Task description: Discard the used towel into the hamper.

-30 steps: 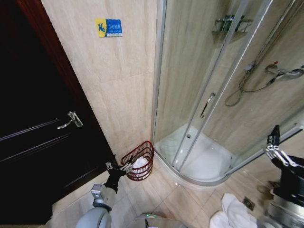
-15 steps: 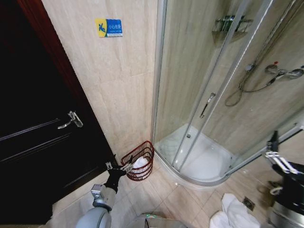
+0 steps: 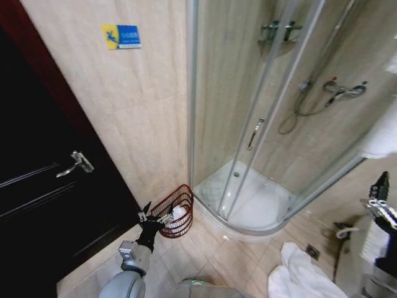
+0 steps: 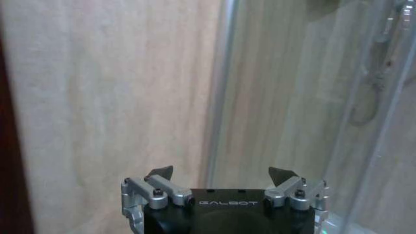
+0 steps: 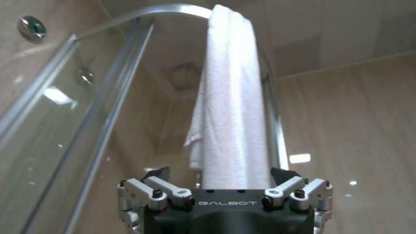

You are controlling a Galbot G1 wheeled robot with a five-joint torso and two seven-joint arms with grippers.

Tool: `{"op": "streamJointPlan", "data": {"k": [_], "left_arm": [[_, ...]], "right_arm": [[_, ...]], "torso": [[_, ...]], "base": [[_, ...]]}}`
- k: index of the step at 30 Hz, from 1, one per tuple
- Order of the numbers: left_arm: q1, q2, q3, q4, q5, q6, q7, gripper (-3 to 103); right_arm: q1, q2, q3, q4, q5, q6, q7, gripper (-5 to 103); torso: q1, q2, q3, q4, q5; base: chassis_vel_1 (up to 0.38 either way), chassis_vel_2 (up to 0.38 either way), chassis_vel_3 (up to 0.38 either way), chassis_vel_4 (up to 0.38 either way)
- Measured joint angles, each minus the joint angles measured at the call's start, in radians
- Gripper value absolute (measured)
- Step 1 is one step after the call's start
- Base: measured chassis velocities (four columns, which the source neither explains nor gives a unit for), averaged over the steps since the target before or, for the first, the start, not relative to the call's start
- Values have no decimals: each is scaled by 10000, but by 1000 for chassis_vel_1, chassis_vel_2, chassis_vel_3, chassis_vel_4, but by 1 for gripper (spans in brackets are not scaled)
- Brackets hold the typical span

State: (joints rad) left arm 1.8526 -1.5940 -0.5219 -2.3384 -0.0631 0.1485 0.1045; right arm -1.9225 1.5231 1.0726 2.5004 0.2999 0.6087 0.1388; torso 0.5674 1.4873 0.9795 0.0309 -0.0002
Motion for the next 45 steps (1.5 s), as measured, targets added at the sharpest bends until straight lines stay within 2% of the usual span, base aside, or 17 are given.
{"op": "streamJointPlan", "data": {"k": [19,27,30,36,40,45], "left_arm": [[0,1,-2,0,0,0,0,99],[0,0,1,0,0,1,-1,99],[0,0,1,0,0,1,0,99],[0,-4,2,0,-1,1,-1,99],[0,-8,7,0,-1,1,5,99],[2,-1,0,0,-1,1,1,99]], "right_arm": [[152,-117,-29,-3,168,-204,1,100],[165,-145,-45,-4,215,-169,-80,100],[177,-159,-46,-3,238,-157,-104,100],[425,-264,-64,-5,635,42,-516,100],[788,-605,18,-6,940,-242,-560,100],[1485,-1638,123,-5,1610,-1094,-512,100]], "torso": [[1,0,1,2,0],[1,1,0,1,6],[1,0,1,1,-4],[1,0,1,1,8],[3,-1,2,-2,11],[-3,0,0,6,-1]], "base": [[-45,-51,3,7],[-207,-209,214,204],[-286,-269,281,251],[-274,-295,300,268],[-185,-227,203,117],[23,-57,61,25]]}}
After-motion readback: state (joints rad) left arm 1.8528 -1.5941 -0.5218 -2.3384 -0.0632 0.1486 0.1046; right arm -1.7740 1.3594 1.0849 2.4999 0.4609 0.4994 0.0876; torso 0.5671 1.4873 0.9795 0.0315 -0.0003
